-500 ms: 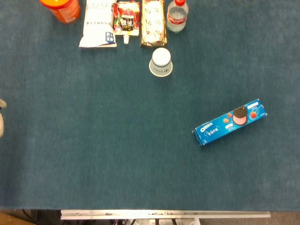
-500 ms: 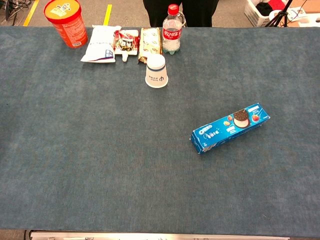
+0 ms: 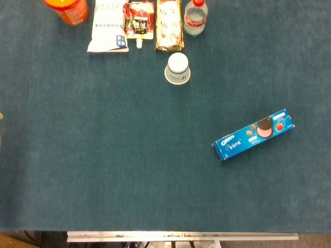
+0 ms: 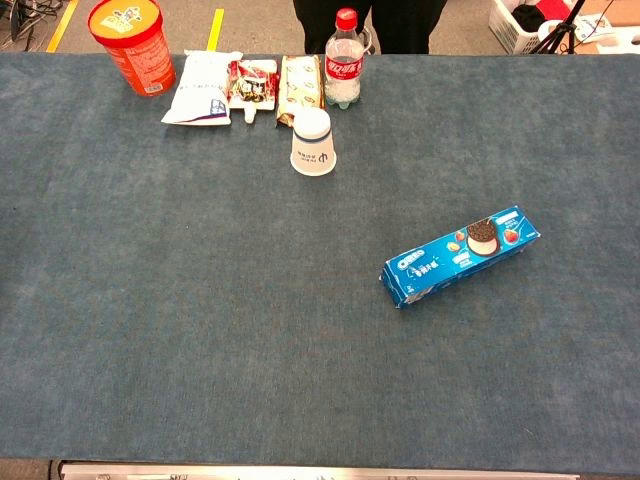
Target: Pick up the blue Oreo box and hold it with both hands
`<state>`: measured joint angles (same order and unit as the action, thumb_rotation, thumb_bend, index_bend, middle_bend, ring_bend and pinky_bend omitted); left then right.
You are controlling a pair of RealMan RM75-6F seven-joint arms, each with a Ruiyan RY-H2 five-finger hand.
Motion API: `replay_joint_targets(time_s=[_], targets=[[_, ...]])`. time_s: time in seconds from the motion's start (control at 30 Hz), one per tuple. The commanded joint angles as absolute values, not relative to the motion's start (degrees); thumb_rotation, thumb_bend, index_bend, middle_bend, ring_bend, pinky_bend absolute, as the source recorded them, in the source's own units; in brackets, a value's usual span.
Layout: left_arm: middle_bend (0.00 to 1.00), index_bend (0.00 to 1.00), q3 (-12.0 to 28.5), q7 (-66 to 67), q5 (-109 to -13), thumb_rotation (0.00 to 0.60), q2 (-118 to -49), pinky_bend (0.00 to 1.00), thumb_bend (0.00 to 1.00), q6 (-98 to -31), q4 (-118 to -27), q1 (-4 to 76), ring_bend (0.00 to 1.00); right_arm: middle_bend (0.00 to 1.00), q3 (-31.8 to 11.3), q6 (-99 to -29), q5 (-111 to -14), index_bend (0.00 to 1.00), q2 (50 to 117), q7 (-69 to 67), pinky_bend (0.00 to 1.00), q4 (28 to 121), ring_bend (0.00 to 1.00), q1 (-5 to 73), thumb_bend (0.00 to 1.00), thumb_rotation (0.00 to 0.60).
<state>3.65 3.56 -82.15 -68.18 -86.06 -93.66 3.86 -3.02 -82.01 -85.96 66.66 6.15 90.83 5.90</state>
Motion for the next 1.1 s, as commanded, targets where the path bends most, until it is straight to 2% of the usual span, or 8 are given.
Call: replay_joint_targets(time_s=[0.03,0.2,0.4,0.57,1.1], targets=[[0.46,0.43,3.6,3.5,-82.0,0.600,-67.7,0.36,0.56,-86.0,-94.4,3.7,0.34,0.33,-2.7,-81.5,-86.4,0.33,66.1,6.6,0.33,91.3,0.26,6.2,0.12,0.600],[0.46,0.43,3.5,3.6,-81.2,0.600,-67.8,0.36,0.56,-85.4,-94.6,3.6,0.34,0.33,-2.5,-78.8,-86.7,0.33,64.2,7.4,0.33,93.1,0.26,7.7,0.12,0.600],[0.46,0.42,3.4,3.9,-80.8,0.600,-67.8,0.36,0.56,-83.9,-94.7,4.2,0.34,0.33,-2.2,-73.0,-85.8,0.33,62.0,12.2,0.33,96.1,0.26,10.8,0.01,0.600],[0.46,0.42,3.2,3.8,-80.7,0.600,-67.9,0.36,0.56,-83.3,-94.9,4.4,0.34,0.33,-2.3,-67.9,-83.9,0.33,61.6,16.8,0.33,98.1,0.27,13.7,0.00,0.600],[0.46,0.42,2.2,3.6,-80.3,0.600,-68.3,0.36,0.56,-82.7,-94.5,3.8,0.34,0.25,-3.7,-54.7,-76.2,0.29,68.0,26.6,0.34,97.1,0.19,23.5,0.00,0.600]])
